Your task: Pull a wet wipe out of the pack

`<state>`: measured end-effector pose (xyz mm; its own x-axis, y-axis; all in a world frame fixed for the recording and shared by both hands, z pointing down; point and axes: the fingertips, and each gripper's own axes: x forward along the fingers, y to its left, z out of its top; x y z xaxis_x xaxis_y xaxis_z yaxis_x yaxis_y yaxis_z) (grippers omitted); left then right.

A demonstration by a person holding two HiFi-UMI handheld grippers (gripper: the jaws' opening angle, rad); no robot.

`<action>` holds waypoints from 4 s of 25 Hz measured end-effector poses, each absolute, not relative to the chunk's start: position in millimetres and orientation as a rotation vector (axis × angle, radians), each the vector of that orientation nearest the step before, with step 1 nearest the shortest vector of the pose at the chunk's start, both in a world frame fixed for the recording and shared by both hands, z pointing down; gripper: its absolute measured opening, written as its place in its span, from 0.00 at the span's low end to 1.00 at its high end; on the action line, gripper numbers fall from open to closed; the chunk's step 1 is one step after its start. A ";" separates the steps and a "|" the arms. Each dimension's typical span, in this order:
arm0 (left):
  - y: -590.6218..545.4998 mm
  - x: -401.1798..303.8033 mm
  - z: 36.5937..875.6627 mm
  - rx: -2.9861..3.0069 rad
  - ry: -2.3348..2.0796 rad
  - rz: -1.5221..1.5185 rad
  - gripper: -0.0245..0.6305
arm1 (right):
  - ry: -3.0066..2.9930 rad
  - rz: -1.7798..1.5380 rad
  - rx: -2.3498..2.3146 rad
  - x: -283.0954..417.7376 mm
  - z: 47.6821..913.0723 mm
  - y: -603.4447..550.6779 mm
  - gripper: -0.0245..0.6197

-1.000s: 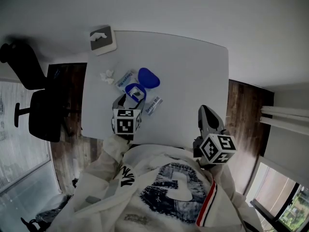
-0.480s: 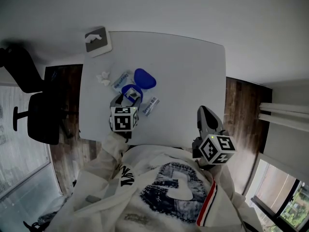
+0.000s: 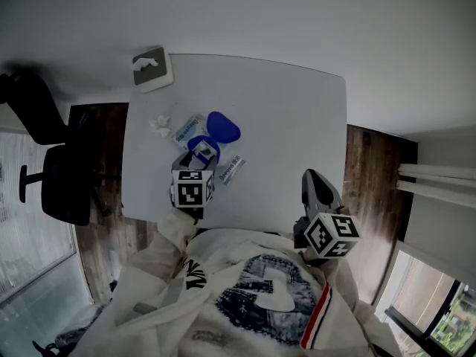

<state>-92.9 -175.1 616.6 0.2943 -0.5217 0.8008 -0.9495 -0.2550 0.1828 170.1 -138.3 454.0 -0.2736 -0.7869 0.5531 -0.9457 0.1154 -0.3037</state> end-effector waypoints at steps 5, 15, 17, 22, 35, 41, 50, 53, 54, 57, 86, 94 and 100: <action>-176.1 -99.6 619.8 1.869 -1.354 0.820 0.28 | -2.140 0.897 1.715 171.6 454.7 -137.6 0.05; -182.2 -111.9 620.3 1.805 -1.470 0.835 0.05 | -2.124 0.918 1.723 179.1 458.2 -135.5 0.05; -182.8 -111.2 620.9 1.805 -1.464 0.836 0.05 | -2.123 0.920 1.723 179.9 458.7 -136.1 0.05; -182.3 -110.3 621.5 1.801 -1.467 0.835 0.05 | -2.121 0.931 1.721 182.4 461.9 -135.3 0.05; -180.7 -107.1 618.6 1.834 -1.444 0.822 0.04 | -2.126 0.937 1.711 185.6 464.4 -133.1 0.05; -179.2 -103.4 612.6 1.831 -1.457 0.803 0.04 | -2.140 0.934 1.699 188.8 463.0 -132.2 0.05; -174.2 -97.7 596.6 1.837 -1.490 0.754 0.04 | -2.170 0.941 1.668 193.4 464.0 -125.9 0.05; -172.2 -95.8 589.5 1.849 -1.508 0.740 0.04 | -2.186 0.939 1.651 197.1 465.1 -125.6 0.05; -172.0 -95.1 586.5 1.854 -1.515 0.736 0.04 | -2.191 0.937 1.643 198.6 465.9 -125.7 0.05; -169.0 -93.8 576.4 1.861 -1.539 0.733 0.04 | -2.212 0.947 1.617 200.1 467.3 -124.2 0.05; -80.5 -112.0 446.0 2.235 -1.524 0.525 0.04 | -2.361 0.897 1.609 107.9 440.6 -50.7 0.05; -27.6 -132.7 430.6 2.304 -1.487 0.454 0.04 | -2.366 0.852 1.639 74.6 430.2 9.1 0.05; 16.9 -146.7 414.6 2.379 -1.507 0.435 0.04 | -2.364 0.807 1.649 52.8 429.0 56.2 0.05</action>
<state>-146.7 16.9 414.6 0.4069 -0.8202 0.4021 -0.9082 -0.4103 0.0824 52.8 56.2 429.0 -0.3852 -0.8256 0.4124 -0.9054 0.2516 -0.3419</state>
